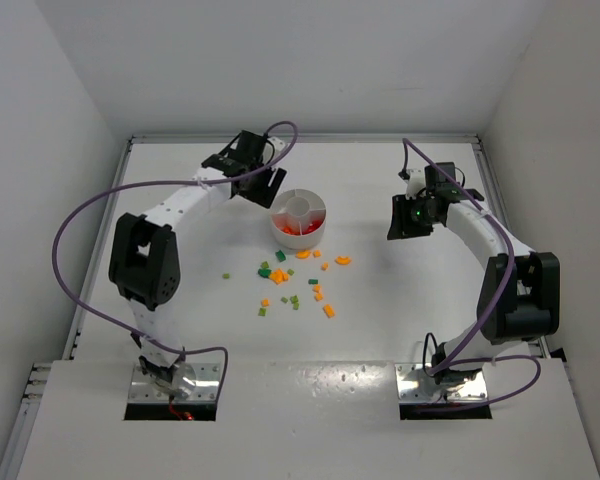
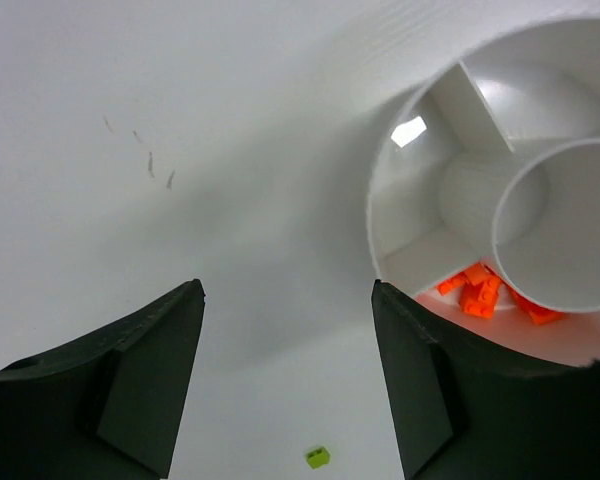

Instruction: Sort the legos into containers by color

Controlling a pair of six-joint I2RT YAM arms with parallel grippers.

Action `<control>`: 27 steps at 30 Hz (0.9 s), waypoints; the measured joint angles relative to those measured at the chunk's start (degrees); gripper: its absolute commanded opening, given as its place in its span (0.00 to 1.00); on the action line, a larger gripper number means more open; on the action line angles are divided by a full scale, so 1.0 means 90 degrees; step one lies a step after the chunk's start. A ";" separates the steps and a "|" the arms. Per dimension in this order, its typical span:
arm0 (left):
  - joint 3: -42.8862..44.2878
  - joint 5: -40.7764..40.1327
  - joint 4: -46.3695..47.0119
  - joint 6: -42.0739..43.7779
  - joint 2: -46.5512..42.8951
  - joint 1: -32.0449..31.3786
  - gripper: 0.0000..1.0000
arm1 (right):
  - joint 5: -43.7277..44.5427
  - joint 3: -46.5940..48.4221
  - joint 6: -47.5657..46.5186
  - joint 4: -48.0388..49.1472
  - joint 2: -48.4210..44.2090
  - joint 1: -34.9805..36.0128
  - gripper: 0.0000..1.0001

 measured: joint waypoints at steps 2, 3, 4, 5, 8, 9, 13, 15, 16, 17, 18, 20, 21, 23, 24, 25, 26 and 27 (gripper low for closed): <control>0.0124 -0.0005 0.0051 -0.0027 0.0148 0.0080 0.73 | 0.0000 0.0000 0.0000 0.0002 0.0000 0.0000 0.41; 0.0177 0.0000 0.0073 -0.0032 0.0219 0.0112 0.73 | 0.0000 0.0000 0.0000 0.0000 0.0000 0.0000 0.41; 0.0233 0.0022 0.0087 -0.0046 0.0299 0.0146 0.71 | 0.0000 0.0000 0.0000 0.0002 0.0000 0.0000 0.41; 0.0265 0.0036 0.0092 -0.0051 0.0355 0.0153 0.71 | 0.0000 0.0000 0.0000 0.0000 0.0000 0.0000 0.41; 0.0413 0.0066 0.0112 -0.0070 0.0551 0.0180 0.71 | 0.0000 0.0000 0.0000 0.0000 0.0000 0.0000 0.41; 0.0457 0.0078 0.0119 -0.0075 0.0614 0.0180 0.71 | 0.0000 0.0000 0.0000 0.0000 0.0000 0.0000 0.41; 0.0525 0.0104 0.0107 -0.0090 0.0780 0.0180 0.71 | 0.0000 0.0000 -0.0002 0.0002 0.0000 0.0000 0.41; 0.0588 0.0112 0.0124 -0.0095 0.0869 0.0180 0.70 | 0.0000 0.0000 0.0000 0.0005 0.0000 0.0000 0.41; 0.0612 0.0117 0.0119 -0.0095 0.0903 0.0180 0.70 | 0.0000 0.0000 0.0000 0.0002 0.0000 0.0000 0.41; 0.0619 0.0136 0.0124 -0.0095 0.0937 0.0182 0.70 | 0.0000 0.0000 0.0000 0.0005 -0.0002 0.0000 0.41; 0.0622 0.0158 0.0114 -0.0092 0.0964 0.0182 0.70 | 0.0000 0.0000 0.0000 0.0005 0.0000 0.0000 0.41; 0.0624 0.0216 0.0107 -0.0097 0.1005 0.0192 0.67 | 0.0000 0.0000 -0.0002 0.0005 0.0000 0.0000 0.41; 0.0624 0.0262 0.0104 -0.0092 0.1015 0.0194 0.67 | 0.0000 0.0000 -0.0002 0.0005 0.0000 0.0000 0.41; 0.0612 0.0345 0.0104 -0.0087 0.1015 0.0199 0.66 | 0.0000 0.0000 -0.0002 0.0005 0.0000 0.0000 0.41; 0.0605 0.0384 0.0109 -0.0085 0.1010 0.0204 0.66 | 0.0000 0.0000 -0.0002 0.0005 0.0000 0.0000 0.41; 0.0571 0.0427 0.0119 -0.0066 0.1001 0.0209 0.66 | 0.0000 0.0000 -0.0002 0.0005 0.0000 0.0000 0.41; 0.0488 0.0464 0.0158 -0.0041 0.0967 0.0214 0.66 | 0.0000 0.0000 0.0000 0.0005 0.0000 0.0000 0.41; 0.0384 0.0500 0.0158 -0.0022 0.0916 0.0219 0.66 | -0.0005 0.0000 0.0000 0.0005 0.0000 0.0000 0.41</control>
